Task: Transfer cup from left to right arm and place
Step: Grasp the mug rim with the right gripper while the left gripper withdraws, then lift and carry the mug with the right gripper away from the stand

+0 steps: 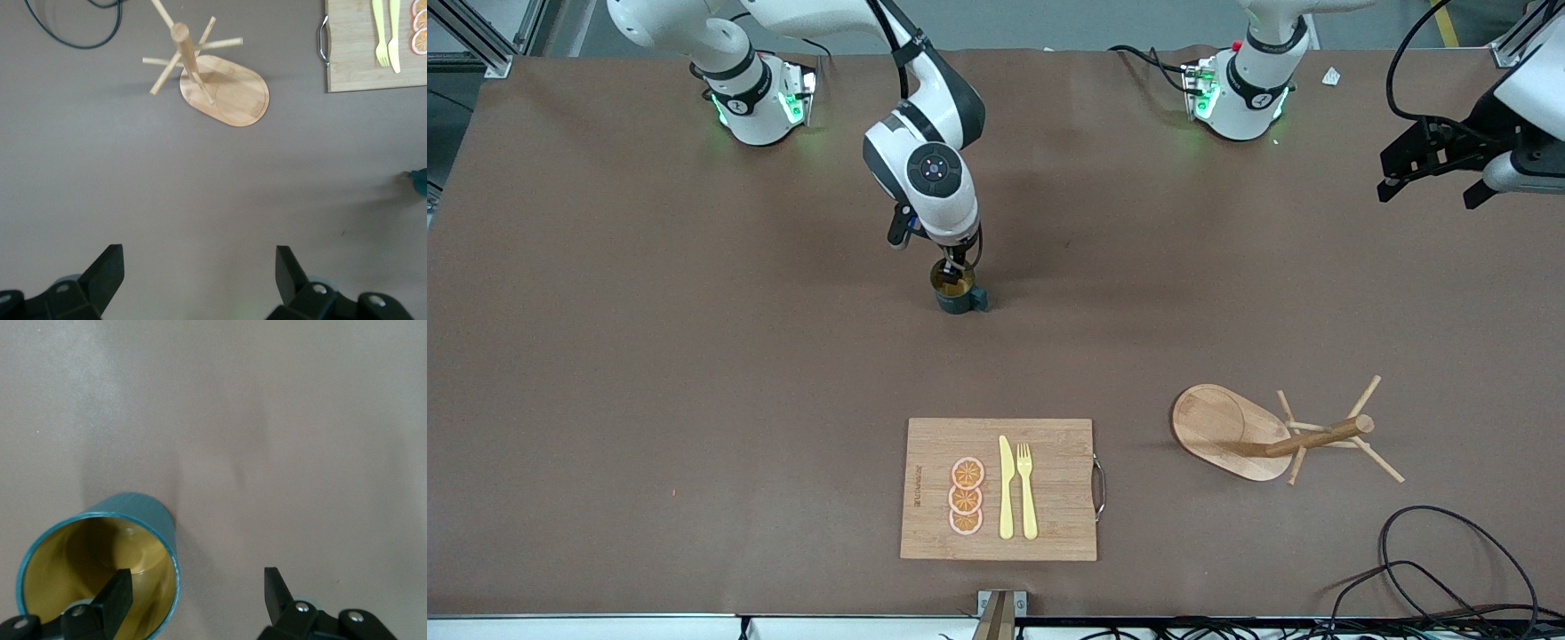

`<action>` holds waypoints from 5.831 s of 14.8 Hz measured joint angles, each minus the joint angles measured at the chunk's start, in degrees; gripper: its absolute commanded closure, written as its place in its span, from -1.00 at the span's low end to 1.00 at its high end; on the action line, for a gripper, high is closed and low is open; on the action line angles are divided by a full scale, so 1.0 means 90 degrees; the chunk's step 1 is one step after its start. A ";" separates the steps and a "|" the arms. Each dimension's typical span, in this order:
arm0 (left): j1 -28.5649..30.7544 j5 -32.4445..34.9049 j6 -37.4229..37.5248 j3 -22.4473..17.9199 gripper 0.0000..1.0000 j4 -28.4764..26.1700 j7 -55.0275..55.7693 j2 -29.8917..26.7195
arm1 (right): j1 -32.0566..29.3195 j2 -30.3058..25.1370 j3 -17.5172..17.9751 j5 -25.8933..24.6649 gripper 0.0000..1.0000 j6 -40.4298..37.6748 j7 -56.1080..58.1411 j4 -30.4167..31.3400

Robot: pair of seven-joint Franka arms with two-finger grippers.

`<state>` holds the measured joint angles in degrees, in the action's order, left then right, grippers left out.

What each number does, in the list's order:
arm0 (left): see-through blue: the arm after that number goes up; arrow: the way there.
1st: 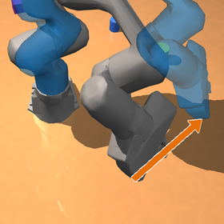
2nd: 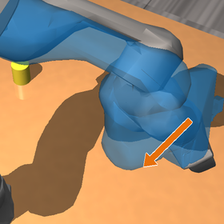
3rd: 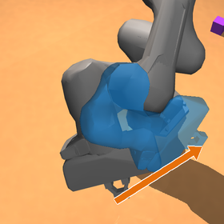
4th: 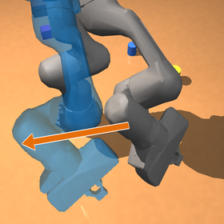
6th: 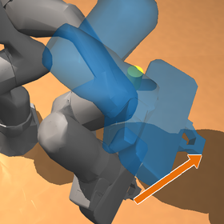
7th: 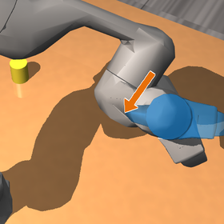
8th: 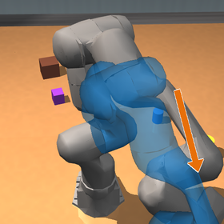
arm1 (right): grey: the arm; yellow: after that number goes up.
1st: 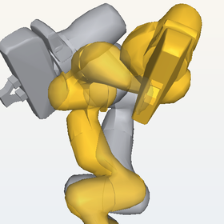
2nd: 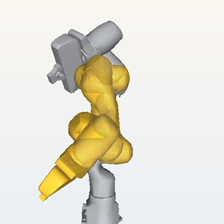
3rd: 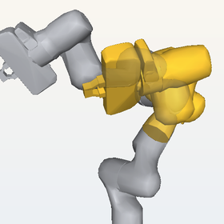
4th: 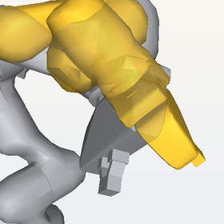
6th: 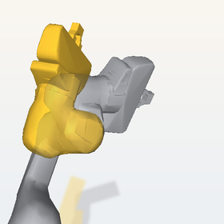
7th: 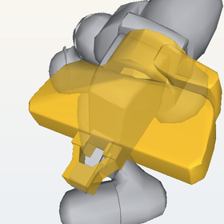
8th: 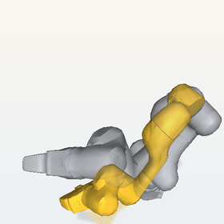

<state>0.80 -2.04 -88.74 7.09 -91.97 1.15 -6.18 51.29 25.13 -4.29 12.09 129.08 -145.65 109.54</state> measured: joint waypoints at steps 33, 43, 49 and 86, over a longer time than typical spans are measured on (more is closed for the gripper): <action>0.0104 0.0092 -0.0231 -0.0068 -1.00 0.0558 -0.0008 0.0649 | -0.1881 -0.0452 -0.0220 -0.0477 0.99 -0.0992 0.8059 -0.0026; 0.0101 0.0125 -0.0232 -0.0064 -1.00 0.0720 -0.0149 0.0745 | -0.3649 -0.0993 -0.0242 -0.0551 0.99 -0.1075 1.3959 0.0527; 0.0099 0.0132 -0.0232 -0.0063 -1.00 0.0722 -0.0150 0.0747 | -0.4894 -0.1207 -0.0251 -0.0970 0.99 -0.1112 1.7813 0.0659; 0.0099 0.0134 -0.0232 -0.0063 -1.00 0.0724 -0.0150 0.0780 | -0.5754 -0.1048 -0.0085 -0.1368 0.99 0.1465 2.5730 0.2019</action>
<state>1.69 -0.84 -90.83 6.52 -85.45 -0.20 0.84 -0.50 15.69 -5.06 -0.23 142.27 85.92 127.71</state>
